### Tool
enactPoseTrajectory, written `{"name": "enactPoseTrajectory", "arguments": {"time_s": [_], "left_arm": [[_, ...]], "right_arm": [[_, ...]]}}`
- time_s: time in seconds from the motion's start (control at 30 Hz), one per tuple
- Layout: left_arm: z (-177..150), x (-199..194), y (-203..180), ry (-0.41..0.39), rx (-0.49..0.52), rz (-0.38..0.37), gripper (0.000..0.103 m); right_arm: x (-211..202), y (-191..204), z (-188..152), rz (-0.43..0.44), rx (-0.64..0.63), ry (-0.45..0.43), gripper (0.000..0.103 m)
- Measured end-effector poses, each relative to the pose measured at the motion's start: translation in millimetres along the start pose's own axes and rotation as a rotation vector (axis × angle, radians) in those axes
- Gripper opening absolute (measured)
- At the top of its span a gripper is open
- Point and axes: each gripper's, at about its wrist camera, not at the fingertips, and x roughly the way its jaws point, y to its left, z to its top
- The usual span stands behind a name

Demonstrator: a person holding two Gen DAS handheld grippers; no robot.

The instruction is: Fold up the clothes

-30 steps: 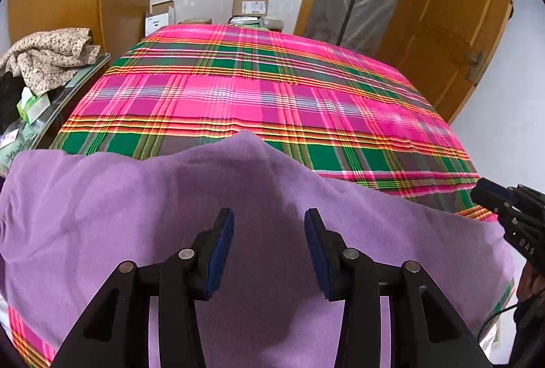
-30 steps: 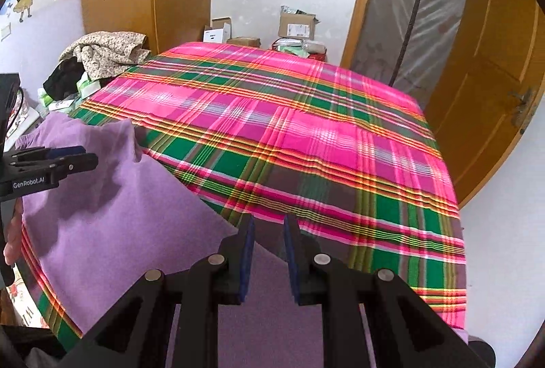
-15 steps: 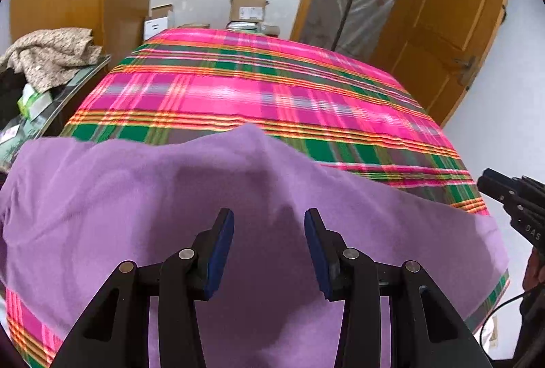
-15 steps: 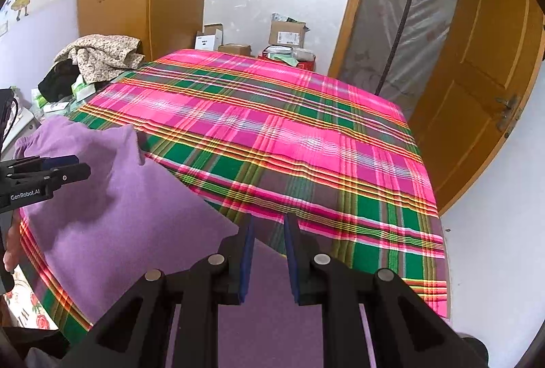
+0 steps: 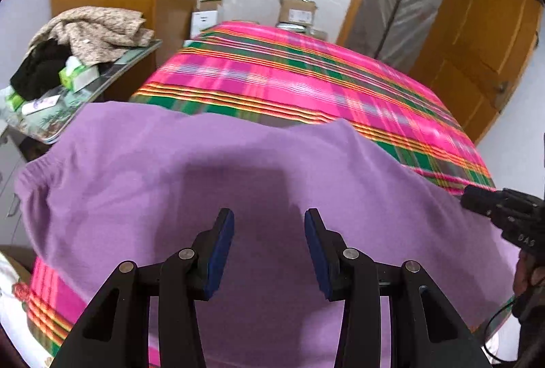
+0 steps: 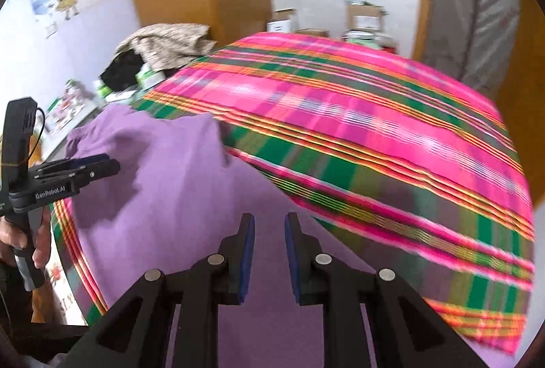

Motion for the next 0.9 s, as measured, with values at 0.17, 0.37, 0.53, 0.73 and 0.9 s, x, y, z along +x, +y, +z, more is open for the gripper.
{"name": "enactPoseTrajectory", "arguments": {"time_s": [0.17,0.37,0.53,0.73,0.9], "left_arm": [[-2,-5,25,0.002,-0.050,0.052,0.045],[-16,-11,57,0.023,-0.108,0.109,0.045],[-21,-23,72,0.006,-0.136,0.129,0.045],[-16,-40,96,-0.045,-0.192,0.189,0.045],[-14,-48,116,-0.064,-0.260,0.249,0.045]], "right_arm": [[31,9,20,0.071,-0.031,0.031,0.019],[40,8,24,0.077,-0.030,0.031,0.019],[40,4,24,0.067,-0.015,0.018,0.027],[32,8,22,0.090,-0.019,-0.008,0.027],[15,42,9,0.224,-0.115,-0.019,0.027]]}}
